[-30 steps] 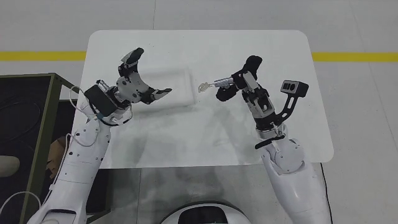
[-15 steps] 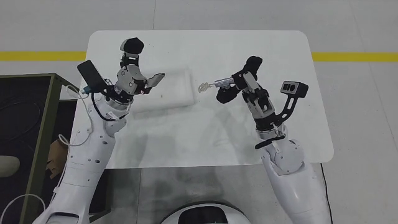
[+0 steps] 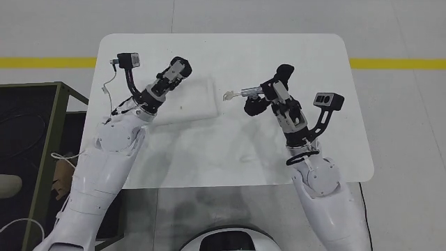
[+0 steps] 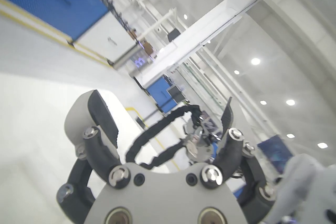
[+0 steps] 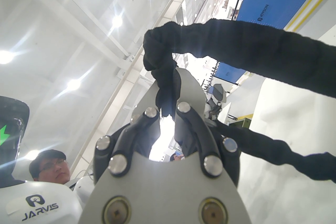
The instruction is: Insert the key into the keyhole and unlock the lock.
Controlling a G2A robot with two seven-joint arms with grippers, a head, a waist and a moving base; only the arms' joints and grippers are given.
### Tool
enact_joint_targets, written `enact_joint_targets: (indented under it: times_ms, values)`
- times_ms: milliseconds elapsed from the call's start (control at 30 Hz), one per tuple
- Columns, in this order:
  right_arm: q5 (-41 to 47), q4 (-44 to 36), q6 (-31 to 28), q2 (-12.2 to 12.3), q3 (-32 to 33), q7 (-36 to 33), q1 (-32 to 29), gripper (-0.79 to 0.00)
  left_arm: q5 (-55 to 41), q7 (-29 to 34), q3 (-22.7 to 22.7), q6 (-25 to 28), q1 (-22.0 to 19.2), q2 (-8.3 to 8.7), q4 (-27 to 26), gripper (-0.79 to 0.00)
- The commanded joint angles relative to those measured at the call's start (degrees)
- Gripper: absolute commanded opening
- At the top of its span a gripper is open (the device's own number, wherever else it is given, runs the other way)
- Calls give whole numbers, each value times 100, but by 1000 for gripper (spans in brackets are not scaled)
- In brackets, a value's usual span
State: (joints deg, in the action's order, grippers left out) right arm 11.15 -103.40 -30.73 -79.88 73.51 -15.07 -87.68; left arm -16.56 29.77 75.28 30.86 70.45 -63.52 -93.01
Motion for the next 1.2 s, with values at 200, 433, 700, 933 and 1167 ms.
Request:
enact_joint_targets:
  times_ms: [200,433,700,933,1167]
  values:
    - [15,7,90,0,-43,50,44,-785,-1134,1839,-88,-378,193,47,-86,0]
    - [61,55,90,-1,-108,93,24,-785,-1543,1931,-447,-602,216,-18,95,-542]
    - [47,-16,87,10,-171,35,-28,-785,-1973,2071,-564,-1123,97,-54,249,-683]
    - [19,-50,83,23,-184,9,-67,-785,-1998,2121,-530,-1095,109,-62,221,-730]
    - [-49,-69,97,35,-206,-1,-82,-785,-2042,2148,-494,-1125,143,-69,125,-785]
